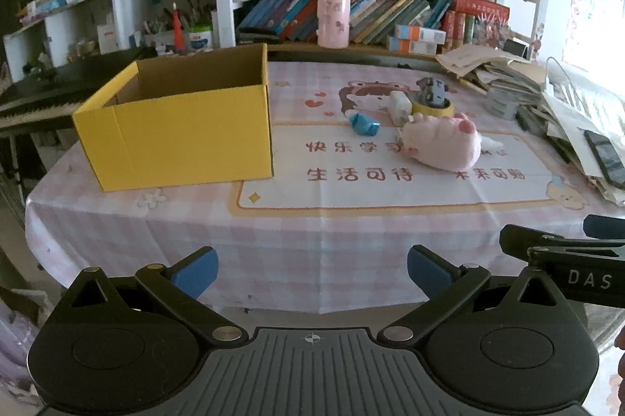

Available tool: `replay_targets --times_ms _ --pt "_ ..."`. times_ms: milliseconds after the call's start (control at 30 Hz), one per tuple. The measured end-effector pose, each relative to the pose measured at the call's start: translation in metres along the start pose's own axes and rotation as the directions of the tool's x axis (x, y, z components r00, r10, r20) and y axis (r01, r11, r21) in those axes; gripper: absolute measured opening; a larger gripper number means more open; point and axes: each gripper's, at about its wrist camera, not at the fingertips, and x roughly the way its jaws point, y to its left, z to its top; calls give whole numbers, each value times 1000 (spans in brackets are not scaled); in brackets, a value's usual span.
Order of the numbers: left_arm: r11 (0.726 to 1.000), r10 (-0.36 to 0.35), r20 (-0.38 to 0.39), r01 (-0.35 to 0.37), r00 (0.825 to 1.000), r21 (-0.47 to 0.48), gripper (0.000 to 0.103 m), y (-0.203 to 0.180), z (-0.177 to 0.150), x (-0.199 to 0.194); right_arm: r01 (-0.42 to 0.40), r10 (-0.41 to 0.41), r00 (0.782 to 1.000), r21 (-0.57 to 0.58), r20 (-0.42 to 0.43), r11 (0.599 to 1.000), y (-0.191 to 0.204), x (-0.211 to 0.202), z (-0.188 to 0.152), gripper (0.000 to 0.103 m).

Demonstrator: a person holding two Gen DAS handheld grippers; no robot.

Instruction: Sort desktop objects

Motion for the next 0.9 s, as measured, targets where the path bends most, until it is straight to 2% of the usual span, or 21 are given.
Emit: replay_targets --times_ms 233,467,700,900 --pt "999 -43 3 43 999 -21 103 2 -1 0 -1 0 1000 10 9 1000 -1 -2 0 102" --pt "998 -54 -1 54 999 -40 103 5 -2 -1 1 -1 1000 11 15 1000 -2 -6 -2 103" --pt "1000 -13 -7 13 1000 -15 103 2 -5 -1 6 -6 1000 9 3 1000 -1 -6 -5 103" --pt "999 -3 -31 2 1000 -36 103 5 -6 1 5 -5 1000 4 -13 1000 1 -6 -5 103"
